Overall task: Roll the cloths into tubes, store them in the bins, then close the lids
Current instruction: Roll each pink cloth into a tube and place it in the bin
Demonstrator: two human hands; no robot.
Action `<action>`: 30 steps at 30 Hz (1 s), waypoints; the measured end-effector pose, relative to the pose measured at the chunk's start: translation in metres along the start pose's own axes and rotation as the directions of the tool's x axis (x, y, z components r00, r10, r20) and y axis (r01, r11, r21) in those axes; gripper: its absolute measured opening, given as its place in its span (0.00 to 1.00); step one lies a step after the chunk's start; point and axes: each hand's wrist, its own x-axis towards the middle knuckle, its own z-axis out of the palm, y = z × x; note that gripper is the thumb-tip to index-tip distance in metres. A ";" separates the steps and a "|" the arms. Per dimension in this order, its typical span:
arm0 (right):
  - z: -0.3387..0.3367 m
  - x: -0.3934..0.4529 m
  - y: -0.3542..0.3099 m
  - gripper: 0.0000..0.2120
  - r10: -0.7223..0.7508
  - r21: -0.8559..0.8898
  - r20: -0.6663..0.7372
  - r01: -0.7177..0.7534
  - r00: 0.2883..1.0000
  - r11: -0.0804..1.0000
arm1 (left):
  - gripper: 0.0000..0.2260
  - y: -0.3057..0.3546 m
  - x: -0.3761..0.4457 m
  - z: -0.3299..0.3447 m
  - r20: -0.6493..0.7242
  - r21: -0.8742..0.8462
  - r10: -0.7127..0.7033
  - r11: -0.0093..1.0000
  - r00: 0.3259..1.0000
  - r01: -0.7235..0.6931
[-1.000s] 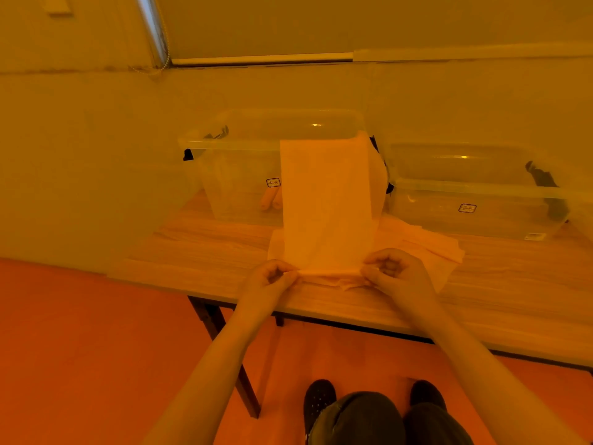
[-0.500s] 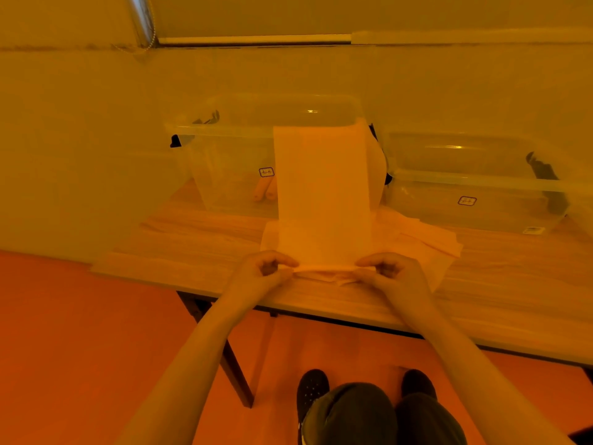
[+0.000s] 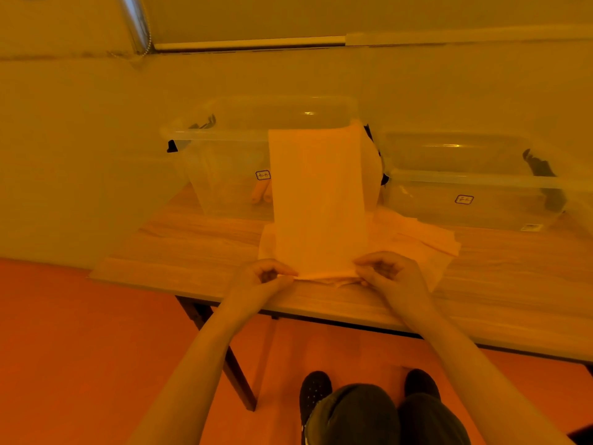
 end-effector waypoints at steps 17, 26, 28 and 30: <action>-0.004 0.001 -0.001 0.02 0.016 0.045 -0.041 -0.014 0.999 0.999 | 0.06 -0.001 0.000 0.004 0.047 -0.022 0.006 1.000 0.999 -0.005; -0.002 0.001 -0.002 0.04 0.012 0.047 -0.029 -0.011 1.000 0.999 | 0.10 0.001 -0.001 0.002 0.042 -0.002 0.010 1.000 0.999 -0.010; -0.001 0.002 -0.002 0.04 -0.004 0.017 -0.035 0.005 0.999 1.000 | 0.13 0.000 0.000 0.000 0.010 0.034 -0.004 0.999 1.000 0.003; -0.002 0.001 -0.001 0.05 -0.006 -0.008 -0.035 0.006 0.999 1.000 | 0.14 -0.001 -0.001 -0.002 -0.008 0.025 -0.019 0.999 1.000 0.019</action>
